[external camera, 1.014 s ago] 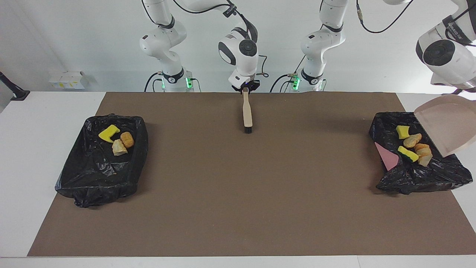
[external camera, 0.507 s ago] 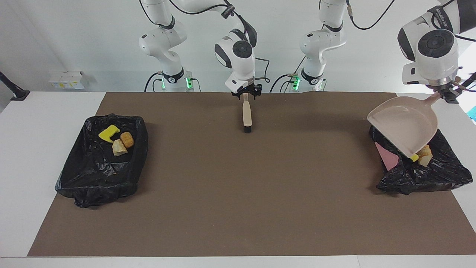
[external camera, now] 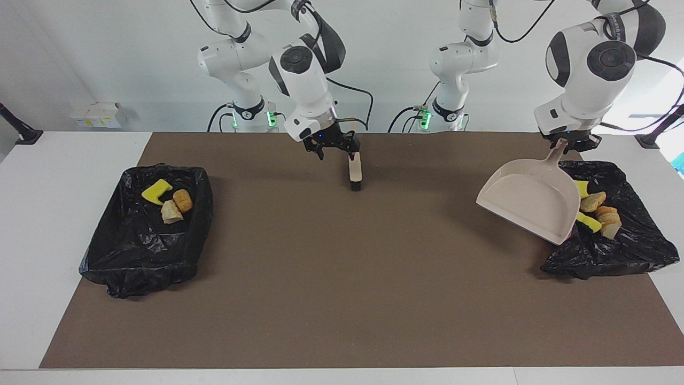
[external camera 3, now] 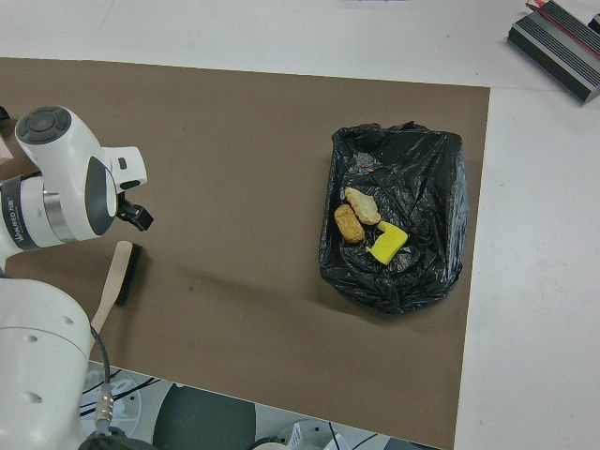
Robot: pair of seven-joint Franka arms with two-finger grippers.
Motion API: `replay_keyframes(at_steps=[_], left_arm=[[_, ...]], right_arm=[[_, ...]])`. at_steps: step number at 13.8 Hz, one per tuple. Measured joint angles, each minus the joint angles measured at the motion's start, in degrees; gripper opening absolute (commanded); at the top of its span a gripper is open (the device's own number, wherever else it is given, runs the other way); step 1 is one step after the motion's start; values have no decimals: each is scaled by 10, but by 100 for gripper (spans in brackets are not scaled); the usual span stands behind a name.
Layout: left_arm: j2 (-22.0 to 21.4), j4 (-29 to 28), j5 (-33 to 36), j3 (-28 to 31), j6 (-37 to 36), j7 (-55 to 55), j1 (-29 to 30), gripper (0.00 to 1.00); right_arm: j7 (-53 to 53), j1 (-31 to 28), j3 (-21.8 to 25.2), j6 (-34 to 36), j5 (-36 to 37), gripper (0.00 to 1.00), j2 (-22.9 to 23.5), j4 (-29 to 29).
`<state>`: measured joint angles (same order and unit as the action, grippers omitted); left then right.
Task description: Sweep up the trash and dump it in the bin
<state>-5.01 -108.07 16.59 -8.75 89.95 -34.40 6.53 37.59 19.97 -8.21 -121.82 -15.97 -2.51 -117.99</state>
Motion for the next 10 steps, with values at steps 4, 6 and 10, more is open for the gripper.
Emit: replay_keyframes(at_steps=[4, 6, 10], left_arm=[[-3, 0, -80, -2, 2, 160, -60, 0], [-2, 0, -112, -2, 10, 237, -96, 0], [8, -2, -164, -3, 64, 361, -161, 0]], right_arm=[[-38, -107, 3, 67, 4, 100, -10, 92], [-60, -137, 4, 98, 25, 100, -12, 131], [-144, -164, 5, 191, 132, 100, -12, 191]])
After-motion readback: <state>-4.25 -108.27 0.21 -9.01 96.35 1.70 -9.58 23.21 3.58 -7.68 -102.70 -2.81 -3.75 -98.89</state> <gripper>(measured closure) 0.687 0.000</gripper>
